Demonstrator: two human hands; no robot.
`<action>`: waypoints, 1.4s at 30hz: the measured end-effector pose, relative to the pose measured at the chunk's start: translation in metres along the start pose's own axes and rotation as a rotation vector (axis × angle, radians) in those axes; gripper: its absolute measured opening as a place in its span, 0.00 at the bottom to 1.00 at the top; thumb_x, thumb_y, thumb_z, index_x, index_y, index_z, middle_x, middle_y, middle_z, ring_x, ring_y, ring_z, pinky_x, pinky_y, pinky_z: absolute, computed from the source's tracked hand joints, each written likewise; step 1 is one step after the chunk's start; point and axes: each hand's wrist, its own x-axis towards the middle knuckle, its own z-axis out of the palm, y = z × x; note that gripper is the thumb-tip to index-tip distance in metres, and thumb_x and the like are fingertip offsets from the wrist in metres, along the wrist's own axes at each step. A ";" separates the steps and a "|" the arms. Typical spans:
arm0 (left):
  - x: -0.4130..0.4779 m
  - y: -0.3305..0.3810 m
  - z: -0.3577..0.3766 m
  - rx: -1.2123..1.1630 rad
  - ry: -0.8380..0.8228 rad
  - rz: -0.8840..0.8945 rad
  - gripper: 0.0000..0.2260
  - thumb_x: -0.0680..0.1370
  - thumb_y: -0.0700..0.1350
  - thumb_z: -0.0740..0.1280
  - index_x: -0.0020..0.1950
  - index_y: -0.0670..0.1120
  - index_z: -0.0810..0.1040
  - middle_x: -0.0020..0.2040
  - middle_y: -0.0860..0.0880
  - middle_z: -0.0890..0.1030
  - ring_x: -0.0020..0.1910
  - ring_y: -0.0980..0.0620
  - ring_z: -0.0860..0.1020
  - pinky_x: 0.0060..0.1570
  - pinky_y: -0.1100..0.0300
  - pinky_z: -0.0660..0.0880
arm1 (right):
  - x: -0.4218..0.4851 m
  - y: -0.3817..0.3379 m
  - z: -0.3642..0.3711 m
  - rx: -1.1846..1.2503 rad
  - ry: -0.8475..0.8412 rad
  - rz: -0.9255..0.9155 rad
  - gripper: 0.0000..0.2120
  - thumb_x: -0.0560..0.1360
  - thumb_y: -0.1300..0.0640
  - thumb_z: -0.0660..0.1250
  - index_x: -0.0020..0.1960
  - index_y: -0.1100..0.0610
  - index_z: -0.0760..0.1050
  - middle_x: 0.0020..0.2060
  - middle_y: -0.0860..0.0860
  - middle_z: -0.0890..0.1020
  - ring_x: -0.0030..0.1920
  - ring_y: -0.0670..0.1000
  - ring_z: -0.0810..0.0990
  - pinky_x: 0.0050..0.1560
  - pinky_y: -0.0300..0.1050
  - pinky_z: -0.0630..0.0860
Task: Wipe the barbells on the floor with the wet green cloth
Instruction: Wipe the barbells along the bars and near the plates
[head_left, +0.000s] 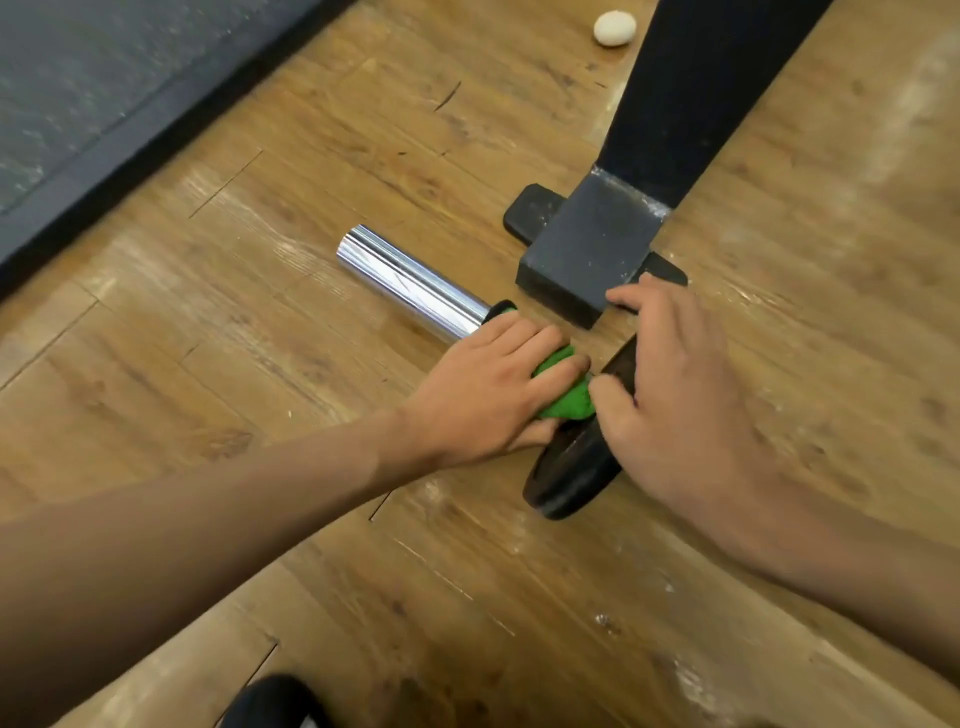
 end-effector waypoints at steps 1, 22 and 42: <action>-0.004 -0.003 -0.003 -0.009 -0.017 -0.008 0.23 0.83 0.57 0.57 0.66 0.40 0.77 0.57 0.40 0.78 0.54 0.39 0.76 0.58 0.43 0.73 | -0.008 -0.001 0.002 -0.018 -0.006 -0.026 0.26 0.76 0.52 0.59 0.74 0.57 0.67 0.74 0.57 0.68 0.75 0.59 0.64 0.73 0.49 0.60; -0.040 0.007 -0.047 -0.034 -0.363 -0.309 0.14 0.79 0.58 0.57 0.45 0.50 0.76 0.41 0.49 0.79 0.41 0.42 0.81 0.39 0.53 0.69 | -0.061 -0.022 0.032 0.080 0.032 -0.702 0.16 0.69 0.60 0.70 0.56 0.58 0.82 0.57 0.52 0.84 0.57 0.54 0.81 0.65 0.52 0.71; -0.082 0.042 -0.038 -0.090 -0.183 -0.238 0.21 0.80 0.61 0.54 0.44 0.46 0.75 0.37 0.47 0.76 0.34 0.42 0.76 0.38 0.52 0.68 | -0.100 -0.024 0.053 0.395 0.001 -0.186 0.31 0.80 0.41 0.61 0.80 0.52 0.65 0.76 0.46 0.64 0.79 0.47 0.61 0.77 0.62 0.64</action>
